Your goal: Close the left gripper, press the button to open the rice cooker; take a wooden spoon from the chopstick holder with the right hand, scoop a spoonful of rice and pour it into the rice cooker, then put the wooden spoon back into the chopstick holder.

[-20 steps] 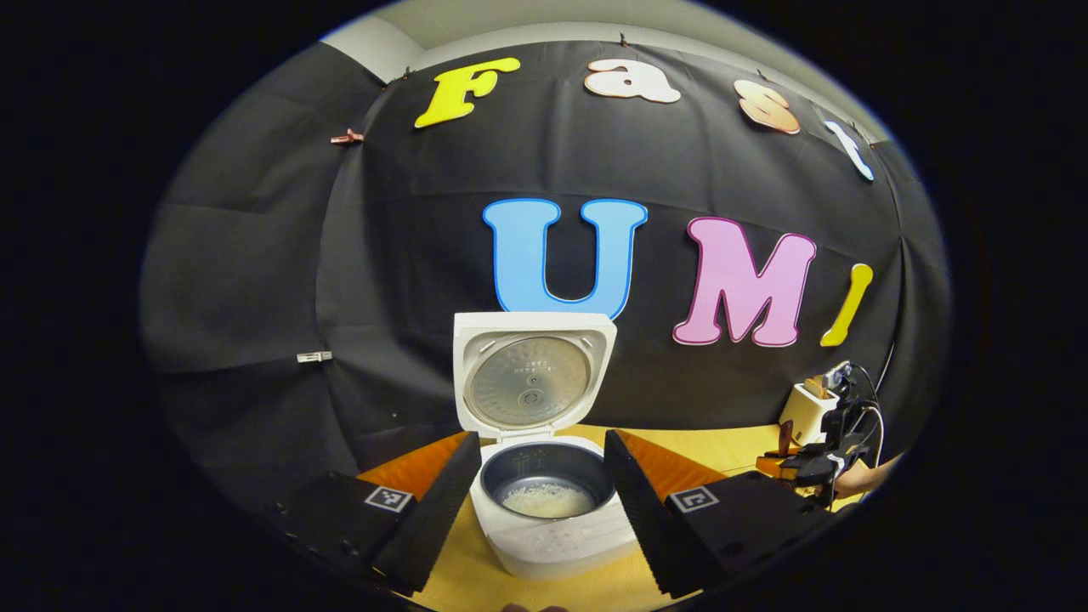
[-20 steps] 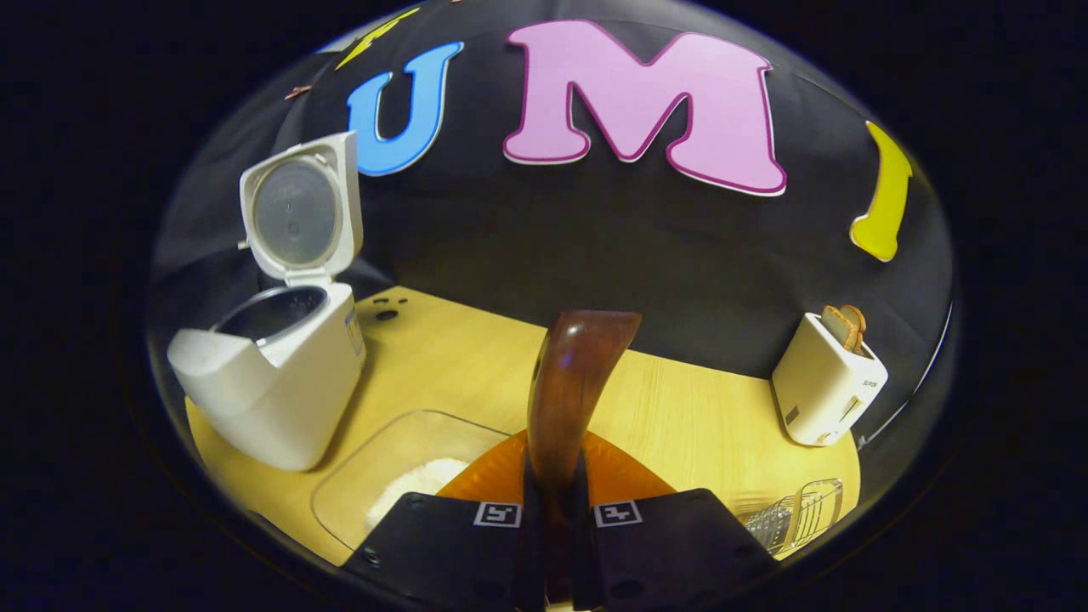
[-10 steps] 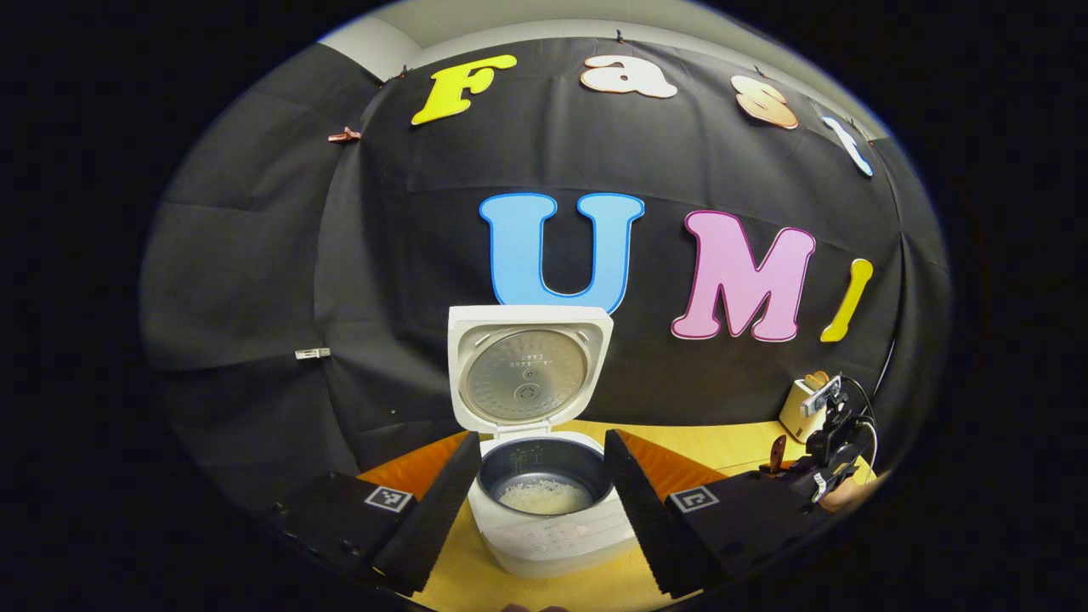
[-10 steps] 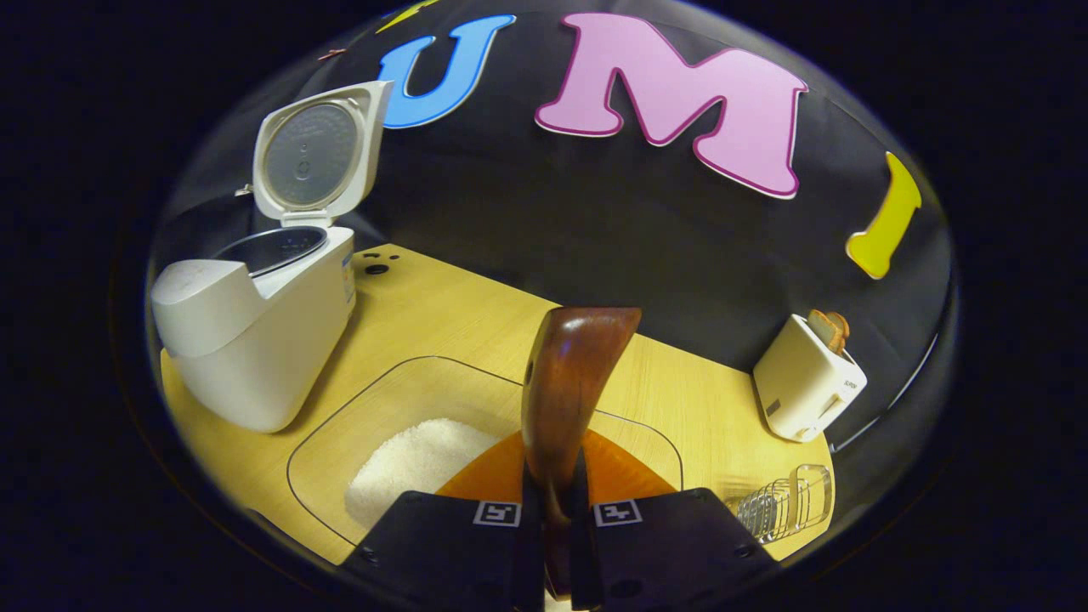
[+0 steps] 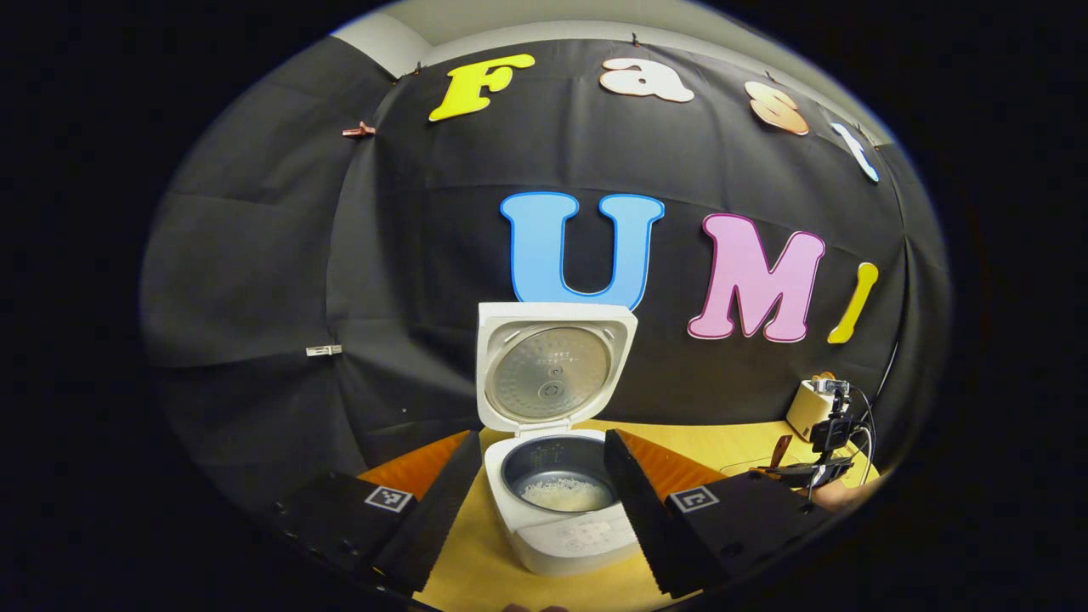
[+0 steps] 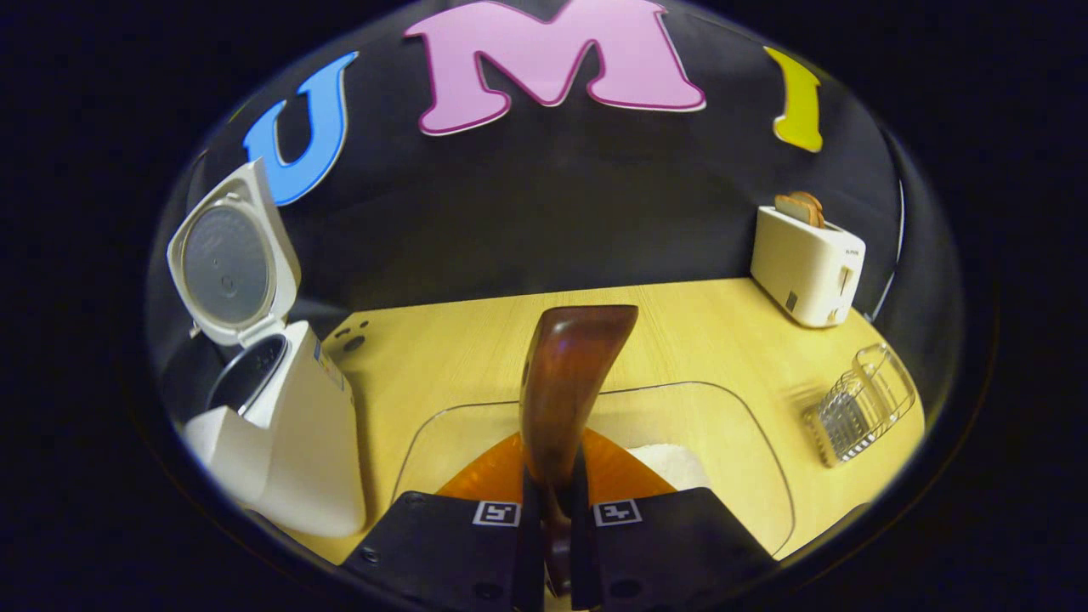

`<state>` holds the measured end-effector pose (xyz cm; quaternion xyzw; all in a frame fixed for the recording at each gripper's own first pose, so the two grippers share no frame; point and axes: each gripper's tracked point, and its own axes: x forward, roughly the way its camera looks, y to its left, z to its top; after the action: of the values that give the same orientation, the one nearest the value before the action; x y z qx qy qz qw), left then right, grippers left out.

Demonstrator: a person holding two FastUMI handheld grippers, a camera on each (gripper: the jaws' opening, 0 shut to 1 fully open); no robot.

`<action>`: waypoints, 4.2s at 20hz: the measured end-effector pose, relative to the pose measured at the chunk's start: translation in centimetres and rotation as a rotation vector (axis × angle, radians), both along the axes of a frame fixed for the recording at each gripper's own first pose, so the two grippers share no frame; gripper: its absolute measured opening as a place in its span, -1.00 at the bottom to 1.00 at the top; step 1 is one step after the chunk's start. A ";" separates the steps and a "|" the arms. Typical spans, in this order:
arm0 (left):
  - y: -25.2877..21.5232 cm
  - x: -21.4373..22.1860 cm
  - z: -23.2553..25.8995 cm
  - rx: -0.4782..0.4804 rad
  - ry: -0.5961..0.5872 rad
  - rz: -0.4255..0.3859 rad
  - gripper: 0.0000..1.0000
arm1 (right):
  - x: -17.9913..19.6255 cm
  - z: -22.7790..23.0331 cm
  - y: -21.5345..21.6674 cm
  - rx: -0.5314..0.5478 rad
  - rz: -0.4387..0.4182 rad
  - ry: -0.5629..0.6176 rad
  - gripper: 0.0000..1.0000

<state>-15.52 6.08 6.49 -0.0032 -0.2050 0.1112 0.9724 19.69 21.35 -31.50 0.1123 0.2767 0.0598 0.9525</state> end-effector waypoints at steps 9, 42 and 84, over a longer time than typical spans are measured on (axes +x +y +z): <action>1.2 0.8 0.5 -0.001 -0.006 -0.028 0.88 | 0.9 0.2 -3.2 0.310 -0.232 0.069 -0.67; 1.2 -4.6 -1.9 -0.009 -0.083 0.013 0.90 | 2.8 24.7 19.6 0.547 0.135 -0.111 -0.69; 3.5 -4.7 -3.6 -0.037 -0.040 0.079 0.90 | -3.6 24.6 36.2 -0.141 0.722 -0.605 -0.69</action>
<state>-20.24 9.58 2.92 -0.0152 -0.2221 0.1533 0.9628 16.04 57.52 -6.87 -0.0786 0.0115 0.3978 0.9140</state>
